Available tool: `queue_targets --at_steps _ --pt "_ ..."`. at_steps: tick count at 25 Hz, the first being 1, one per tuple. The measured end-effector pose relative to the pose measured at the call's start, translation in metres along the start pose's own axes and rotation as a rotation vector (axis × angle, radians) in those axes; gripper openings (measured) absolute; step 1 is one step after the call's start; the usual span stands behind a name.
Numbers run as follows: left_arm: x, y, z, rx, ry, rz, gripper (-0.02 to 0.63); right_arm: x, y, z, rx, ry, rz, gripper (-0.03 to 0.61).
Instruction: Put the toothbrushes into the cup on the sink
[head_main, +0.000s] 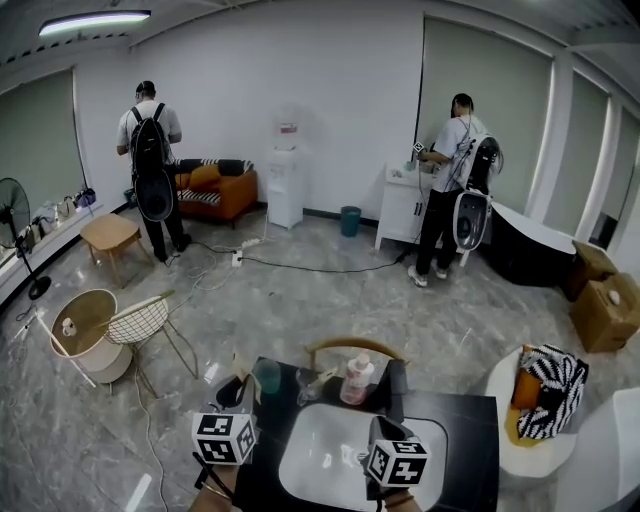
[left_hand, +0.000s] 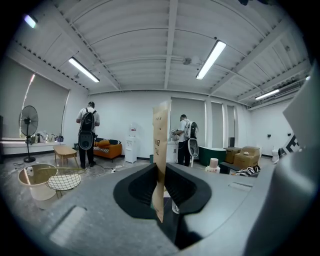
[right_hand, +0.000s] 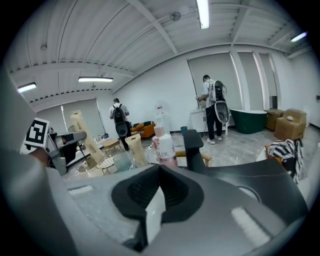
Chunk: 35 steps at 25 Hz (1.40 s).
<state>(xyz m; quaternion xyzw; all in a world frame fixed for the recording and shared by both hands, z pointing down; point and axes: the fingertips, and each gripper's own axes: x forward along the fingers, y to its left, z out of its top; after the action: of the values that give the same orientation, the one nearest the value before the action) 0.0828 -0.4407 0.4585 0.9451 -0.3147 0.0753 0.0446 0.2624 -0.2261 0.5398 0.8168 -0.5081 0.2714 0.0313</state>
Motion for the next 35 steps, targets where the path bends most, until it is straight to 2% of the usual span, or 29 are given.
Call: queue_targets --at_steps 16,35 --pt "0.049 0.003 0.013 0.003 -0.013 -0.035 0.051 0.008 -0.013 0.001 0.016 0.012 -0.044 0.003" --pt "0.093 0.014 -0.02 0.067 0.061 -0.046 0.051 0.037 -0.018 -0.013 0.041 0.067 -0.069 0.003"
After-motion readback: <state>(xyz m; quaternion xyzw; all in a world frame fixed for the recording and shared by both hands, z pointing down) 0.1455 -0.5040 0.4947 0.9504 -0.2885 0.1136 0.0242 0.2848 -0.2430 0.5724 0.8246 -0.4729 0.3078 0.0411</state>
